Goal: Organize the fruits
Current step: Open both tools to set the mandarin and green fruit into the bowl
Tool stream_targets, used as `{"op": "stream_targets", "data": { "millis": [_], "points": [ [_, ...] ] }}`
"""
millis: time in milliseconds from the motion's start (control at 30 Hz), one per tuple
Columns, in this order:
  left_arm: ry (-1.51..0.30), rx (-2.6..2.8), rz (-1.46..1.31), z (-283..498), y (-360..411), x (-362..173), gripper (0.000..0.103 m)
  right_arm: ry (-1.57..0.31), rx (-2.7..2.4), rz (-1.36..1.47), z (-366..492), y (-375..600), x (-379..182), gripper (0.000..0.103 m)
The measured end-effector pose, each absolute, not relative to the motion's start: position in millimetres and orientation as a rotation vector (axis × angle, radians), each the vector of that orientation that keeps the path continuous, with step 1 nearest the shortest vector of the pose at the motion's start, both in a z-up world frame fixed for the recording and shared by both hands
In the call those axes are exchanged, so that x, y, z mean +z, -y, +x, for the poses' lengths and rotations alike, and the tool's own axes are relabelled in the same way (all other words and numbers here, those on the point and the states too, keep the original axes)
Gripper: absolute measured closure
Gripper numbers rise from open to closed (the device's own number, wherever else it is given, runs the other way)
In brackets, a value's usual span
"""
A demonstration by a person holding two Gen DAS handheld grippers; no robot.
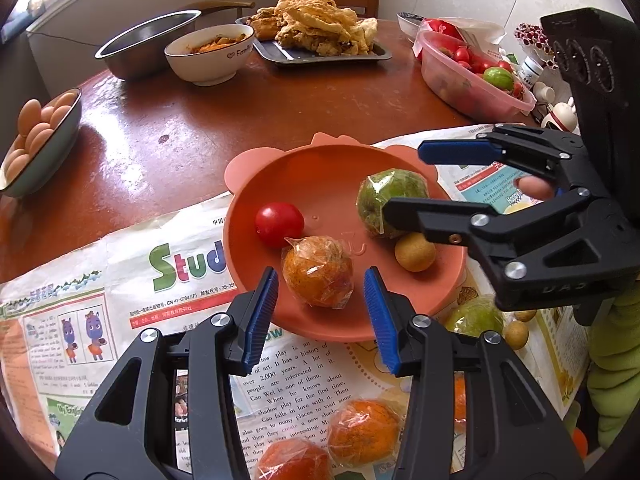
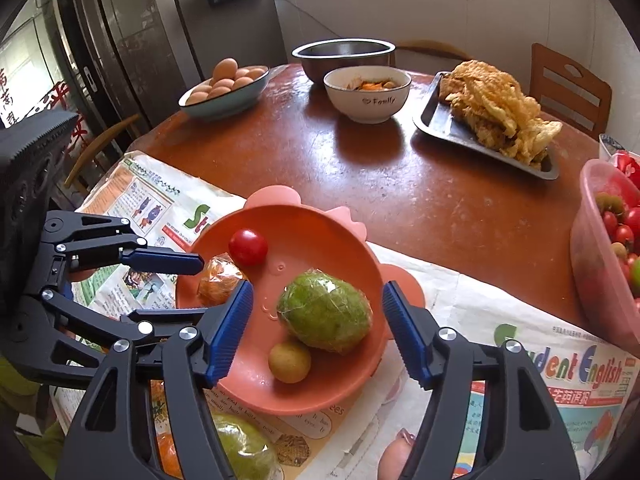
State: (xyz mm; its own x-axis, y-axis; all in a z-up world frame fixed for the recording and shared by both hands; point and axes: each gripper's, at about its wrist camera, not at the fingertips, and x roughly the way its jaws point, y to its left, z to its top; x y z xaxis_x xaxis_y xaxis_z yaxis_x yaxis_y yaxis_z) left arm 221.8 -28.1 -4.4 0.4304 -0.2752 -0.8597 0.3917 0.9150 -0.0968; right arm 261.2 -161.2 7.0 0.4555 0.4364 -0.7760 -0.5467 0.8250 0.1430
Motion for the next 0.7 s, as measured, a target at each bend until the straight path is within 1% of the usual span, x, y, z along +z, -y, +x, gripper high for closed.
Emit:
{"op": "stream_targets", "data": {
  "millis": [67,167,233,300,400,467,500,567,700],
  "points": [
    [-1.045,-0.415,0.122,220.8,27.8,-3.3,0.066,-0.910,0.597,-0.136,259.7,163.6,9.2,0.027],
    [-1.034,-0.415,0.119,218.8,27.2,0.5,0.066,-0.899,0.589,-0.124,256.7,168.1,12.7,0.027],
    [-1.025,-0.417,0.120,216.9,27.0,3.3,0.066,-0.890,0.580,-0.119,254.2,171.6,14.9,0.024],
    [-1.016,-0.410,0.121,215.5,26.2,6.4,0.062,-0.884,0.564,-0.112,251.9,175.6,16.8,0.022],
    [-1.005,-0.402,0.115,212.7,24.8,9.5,0.060,-0.876,0.547,-0.099,247.1,181.4,18.9,0.014],
    [-0.999,-0.389,0.117,211.6,23.8,11.2,0.060,-0.867,0.531,-0.106,242.6,182.3,20.3,0.013],
    [-0.996,-0.383,0.116,210.8,23.3,12.1,0.060,-0.864,0.529,-0.104,240.6,182.5,21.3,0.011],
    [-0.992,-0.378,0.112,209.8,22.7,14.2,0.056,-0.851,0.518,-0.103,236.5,183.9,24.8,0.010],
    [-0.979,-0.370,0.109,205.7,22.8,19.8,0.053,-0.834,0.503,-0.097,229.6,188.2,30.7,0.008]
  ]
}}
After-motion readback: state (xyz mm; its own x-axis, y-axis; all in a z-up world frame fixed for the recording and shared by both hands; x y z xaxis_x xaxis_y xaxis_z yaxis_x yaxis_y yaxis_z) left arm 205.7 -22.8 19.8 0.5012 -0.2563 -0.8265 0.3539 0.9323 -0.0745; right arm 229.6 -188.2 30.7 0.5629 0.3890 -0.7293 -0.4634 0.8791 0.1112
